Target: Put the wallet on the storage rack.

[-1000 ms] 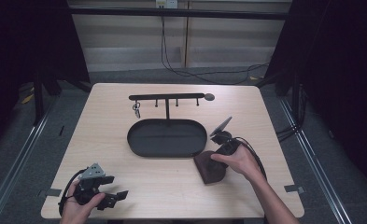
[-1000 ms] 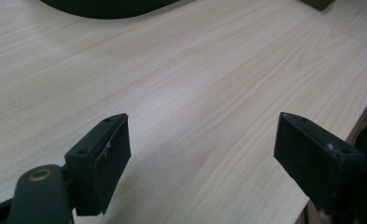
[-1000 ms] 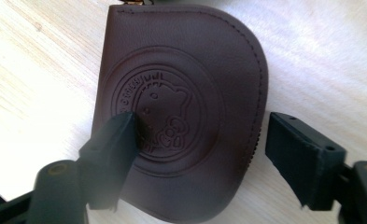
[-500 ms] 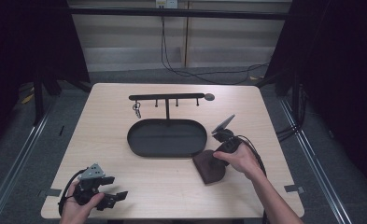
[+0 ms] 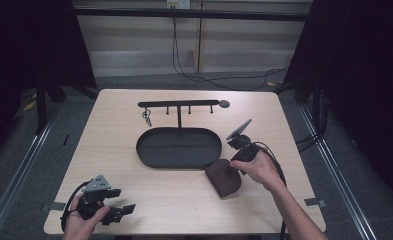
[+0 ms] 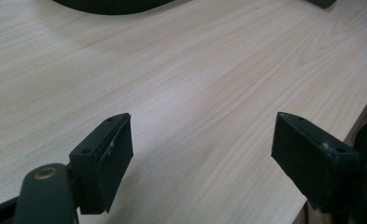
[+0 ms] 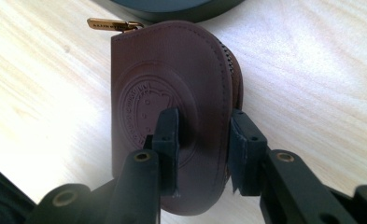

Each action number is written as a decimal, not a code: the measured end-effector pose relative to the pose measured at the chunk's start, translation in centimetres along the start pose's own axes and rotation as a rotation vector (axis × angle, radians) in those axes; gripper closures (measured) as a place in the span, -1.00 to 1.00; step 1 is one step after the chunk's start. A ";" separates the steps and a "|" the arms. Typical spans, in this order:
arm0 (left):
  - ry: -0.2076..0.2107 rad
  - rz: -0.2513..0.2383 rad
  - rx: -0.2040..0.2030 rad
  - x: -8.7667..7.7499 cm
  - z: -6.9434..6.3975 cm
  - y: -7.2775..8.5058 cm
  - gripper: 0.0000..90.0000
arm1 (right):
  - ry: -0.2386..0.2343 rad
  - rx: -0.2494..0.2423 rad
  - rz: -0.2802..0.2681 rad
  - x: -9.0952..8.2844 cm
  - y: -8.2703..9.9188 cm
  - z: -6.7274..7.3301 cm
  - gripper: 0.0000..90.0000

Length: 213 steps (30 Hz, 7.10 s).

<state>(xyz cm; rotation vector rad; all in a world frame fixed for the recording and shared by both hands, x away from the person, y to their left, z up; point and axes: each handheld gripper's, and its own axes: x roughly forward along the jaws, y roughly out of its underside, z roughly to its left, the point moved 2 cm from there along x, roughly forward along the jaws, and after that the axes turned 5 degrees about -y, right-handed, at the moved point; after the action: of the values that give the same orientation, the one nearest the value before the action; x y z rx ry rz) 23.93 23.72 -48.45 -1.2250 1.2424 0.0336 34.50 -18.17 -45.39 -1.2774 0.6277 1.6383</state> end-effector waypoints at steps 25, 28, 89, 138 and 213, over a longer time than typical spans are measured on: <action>0.006 -0.010 0.005 -0.1 0.0 -0.1 -0.53 | 0.025 -0.059 0.006 -3.3 0.1 0.8 0.83; -0.001 0.000 0.006 0.0 0.0 -0.1 -0.53 | 0.029 -0.053 0.004 -3.7 0.1 0.7 0.84; 0.002 0.017 0.000 0.2 0.0 -0.2 -0.53 | 0.118 -0.001 -0.104 -9.0 -3.8 0.7 0.89; 0.009 0.010 -0.003 -0.1 0.1 -0.1 -0.53 | -0.101 0.146 -0.423 -3.2 -9.1 0.3 0.89; 0.010 0.007 -0.010 -0.1 0.3 0.0 -0.53 | -0.114 0.114 -0.522 0.1 -5.9 -1.9 -0.65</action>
<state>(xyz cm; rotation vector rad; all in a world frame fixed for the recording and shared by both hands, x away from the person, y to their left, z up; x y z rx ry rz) 24.12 23.97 -48.42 -1.2308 1.2567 0.0392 40.65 -17.16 -45.25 -1.1368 0.2790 1.2133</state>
